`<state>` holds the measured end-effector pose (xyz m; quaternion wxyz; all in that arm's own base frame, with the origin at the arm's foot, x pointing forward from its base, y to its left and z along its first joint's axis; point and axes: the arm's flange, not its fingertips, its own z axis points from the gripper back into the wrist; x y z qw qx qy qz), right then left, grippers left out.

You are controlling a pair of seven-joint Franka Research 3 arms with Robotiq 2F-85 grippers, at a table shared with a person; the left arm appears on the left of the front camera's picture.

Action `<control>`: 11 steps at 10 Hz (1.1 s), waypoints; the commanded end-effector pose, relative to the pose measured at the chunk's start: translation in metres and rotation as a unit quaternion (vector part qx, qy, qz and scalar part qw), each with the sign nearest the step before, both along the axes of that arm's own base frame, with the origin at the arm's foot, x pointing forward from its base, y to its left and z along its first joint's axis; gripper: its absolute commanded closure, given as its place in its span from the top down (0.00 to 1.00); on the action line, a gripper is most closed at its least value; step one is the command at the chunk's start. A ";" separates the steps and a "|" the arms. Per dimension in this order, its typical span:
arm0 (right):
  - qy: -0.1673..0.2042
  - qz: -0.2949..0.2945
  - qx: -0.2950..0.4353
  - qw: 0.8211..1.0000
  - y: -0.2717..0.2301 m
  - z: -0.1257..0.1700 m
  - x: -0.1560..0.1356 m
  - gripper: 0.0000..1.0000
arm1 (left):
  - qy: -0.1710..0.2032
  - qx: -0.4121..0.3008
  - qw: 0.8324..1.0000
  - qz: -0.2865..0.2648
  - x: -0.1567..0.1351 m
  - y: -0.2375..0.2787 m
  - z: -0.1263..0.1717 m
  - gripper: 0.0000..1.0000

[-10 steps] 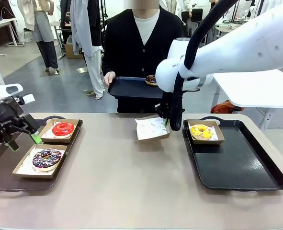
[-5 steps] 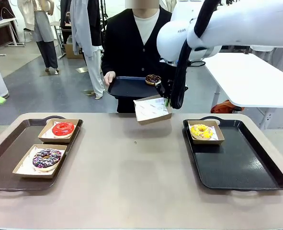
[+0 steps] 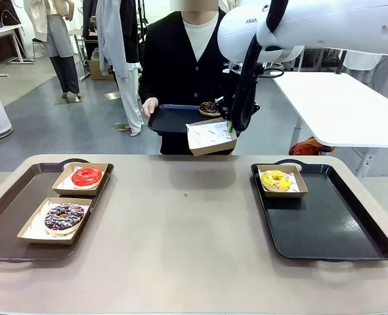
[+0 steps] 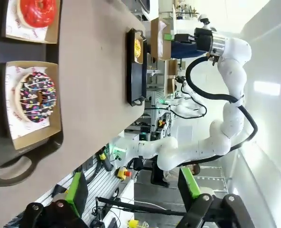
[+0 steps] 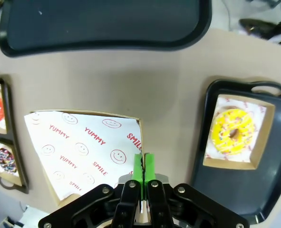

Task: Individually package the donuts and arrange them on the tray.
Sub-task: Place the picked Paper togo box on the Handle tray while simultaneously picking up another Paper togo box from the table with the other hand.

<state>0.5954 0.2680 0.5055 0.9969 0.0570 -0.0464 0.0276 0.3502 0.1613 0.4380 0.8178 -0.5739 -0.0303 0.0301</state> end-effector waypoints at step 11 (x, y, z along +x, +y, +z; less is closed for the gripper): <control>0.031 -0.028 0.022 0.999 -0.019 -0.014 0.025 0.00 | -0.012 0.002 1.000 0.021 0.001 0.051 -0.033 1.00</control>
